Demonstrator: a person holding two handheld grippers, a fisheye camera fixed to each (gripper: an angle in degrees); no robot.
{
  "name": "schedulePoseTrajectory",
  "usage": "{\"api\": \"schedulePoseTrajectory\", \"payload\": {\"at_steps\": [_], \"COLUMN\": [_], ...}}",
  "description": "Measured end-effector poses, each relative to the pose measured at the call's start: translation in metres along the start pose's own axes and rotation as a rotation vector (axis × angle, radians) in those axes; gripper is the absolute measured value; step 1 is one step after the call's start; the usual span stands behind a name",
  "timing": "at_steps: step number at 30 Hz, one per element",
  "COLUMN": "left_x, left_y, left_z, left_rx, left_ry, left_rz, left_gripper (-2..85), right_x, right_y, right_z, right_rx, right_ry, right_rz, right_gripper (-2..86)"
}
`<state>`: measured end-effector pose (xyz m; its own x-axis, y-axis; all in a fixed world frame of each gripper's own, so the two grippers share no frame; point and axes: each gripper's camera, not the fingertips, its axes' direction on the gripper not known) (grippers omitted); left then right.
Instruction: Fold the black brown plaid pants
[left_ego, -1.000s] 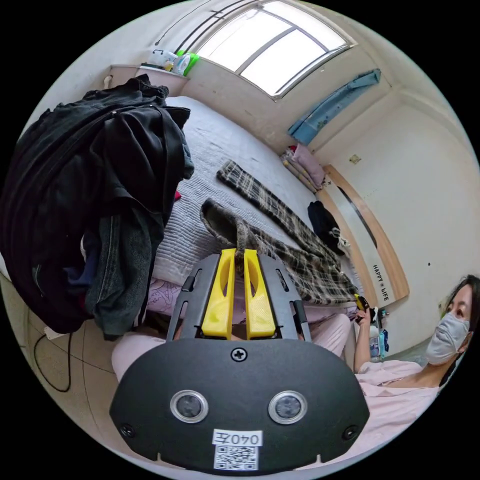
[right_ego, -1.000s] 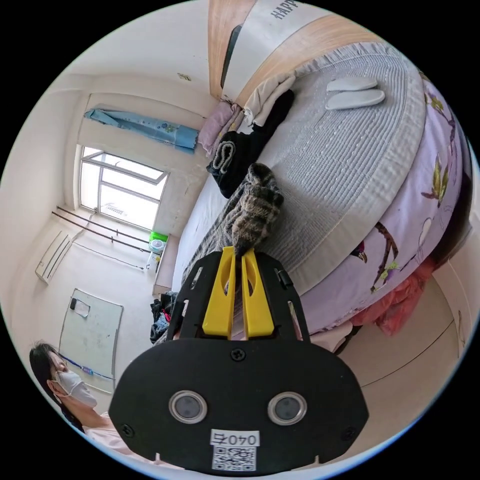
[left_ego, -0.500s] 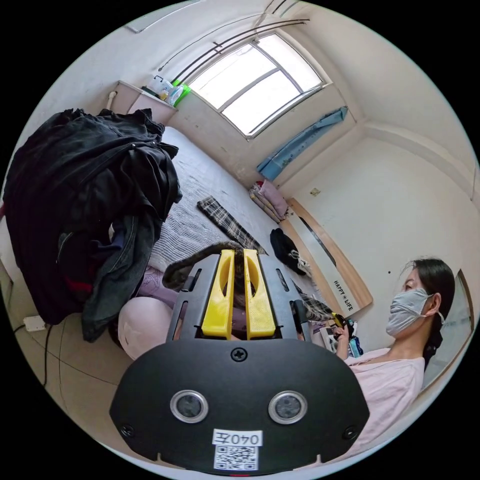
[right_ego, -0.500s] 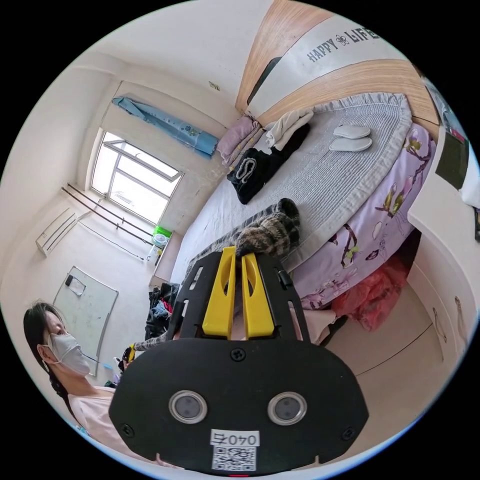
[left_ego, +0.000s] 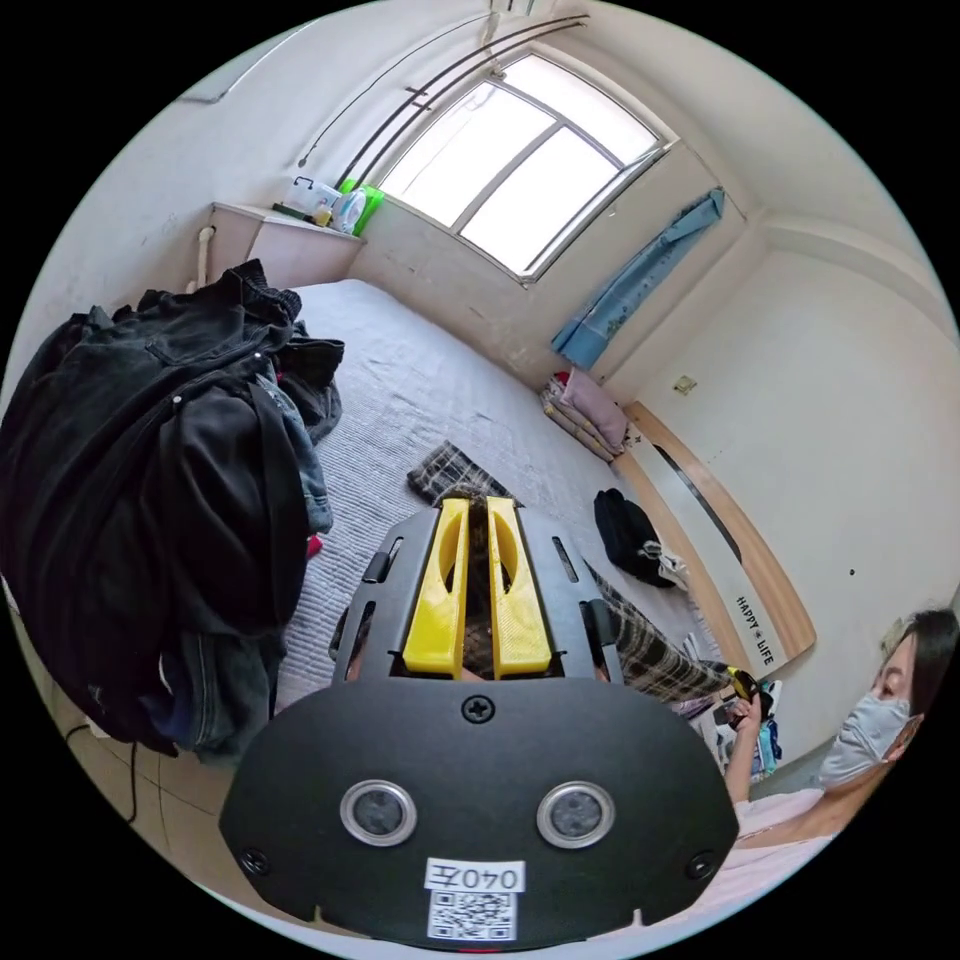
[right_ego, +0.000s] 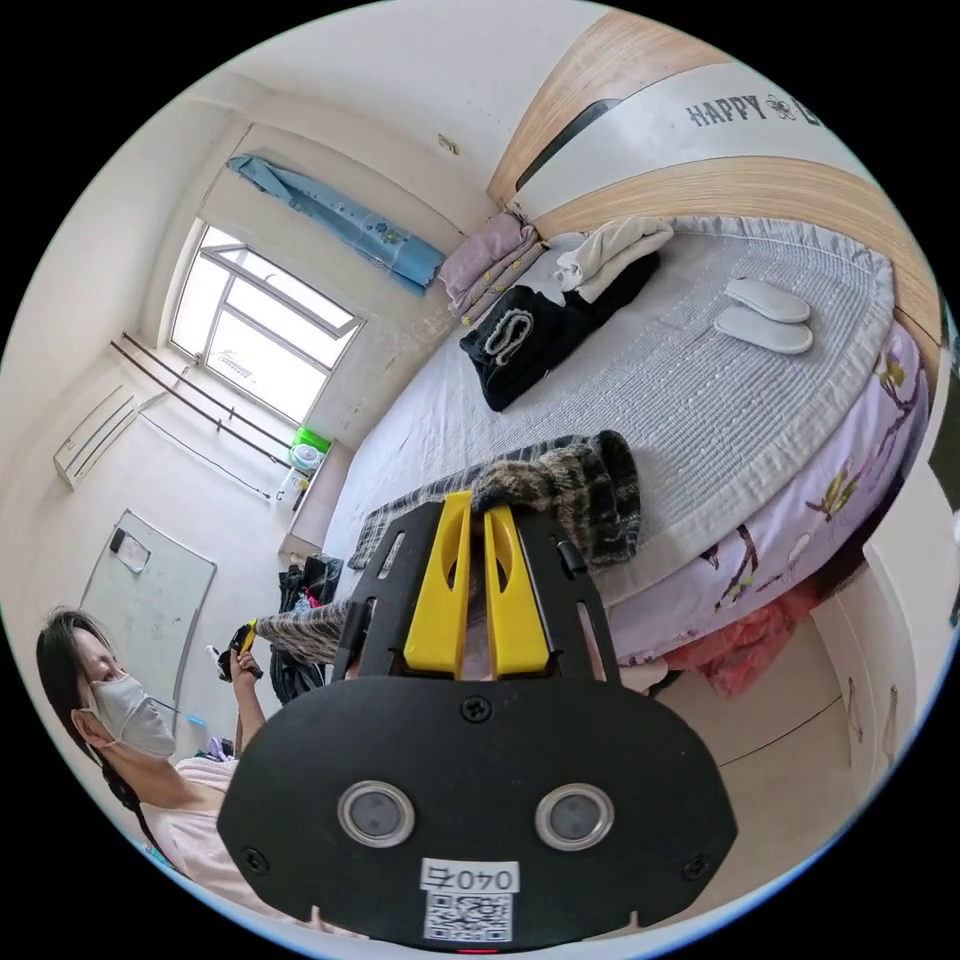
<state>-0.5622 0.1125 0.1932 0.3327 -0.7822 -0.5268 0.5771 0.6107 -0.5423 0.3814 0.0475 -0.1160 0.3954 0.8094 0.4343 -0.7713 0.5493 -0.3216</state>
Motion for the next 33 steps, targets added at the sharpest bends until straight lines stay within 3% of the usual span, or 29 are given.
{"api": "schedulePoseTrajectory", "payload": {"at_steps": [4, 9, 14, 18, 25, 28, 30, 33], "left_x": [0.017, 0.054, 0.076, 0.075, 0.061, 0.026, 0.008, 0.03], "left_y": [-0.051, -0.114, -0.129, -0.12, -0.09, -0.08, -0.075, -0.08], "left_z": [0.089, 0.251, 0.4, 0.503, 0.595, 0.622, 0.615, 0.589], "left_rx": [0.026, 0.027, -0.042, -0.078, -0.078, -0.161, -0.115, -0.092], "left_ry": [-0.043, -0.24, -0.347, -0.419, -0.401, -0.166, -0.042, -0.215], "left_rz": [-0.016, 0.073, 0.145, 0.173, 0.132, -0.062, -0.155, 0.039], "left_gripper": [-1.4, -1.4, -1.4, -1.4, 0.2, 8.9, 10.7, 11.1], "right_x": [-0.018, -0.015, 0.018, 0.033, 0.03, 0.022, 0.019, 0.008], "right_y": [-0.059, -0.126, -0.168, -0.175, -0.177, -0.177, -0.178, -0.175], "right_z": [0.05, 0.133, 0.223, 0.253, 0.253, 0.255, 0.252, 0.228], "right_rx": [-0.056, -0.173, -0.279, -0.319, -0.299, -0.305, -0.347, -0.339], "right_ry": [0.045, 0.138, 0.293, 0.302, 0.229, 0.212, 0.14, 0.064], "right_rz": [-0.017, 0.009, 0.093, 0.114, 0.127, 0.116, 0.131, 0.14], "right_gripper": [-0.9, -0.9, -0.8, -0.8, 0.3, 4.1, 8.0, 12.8]}}
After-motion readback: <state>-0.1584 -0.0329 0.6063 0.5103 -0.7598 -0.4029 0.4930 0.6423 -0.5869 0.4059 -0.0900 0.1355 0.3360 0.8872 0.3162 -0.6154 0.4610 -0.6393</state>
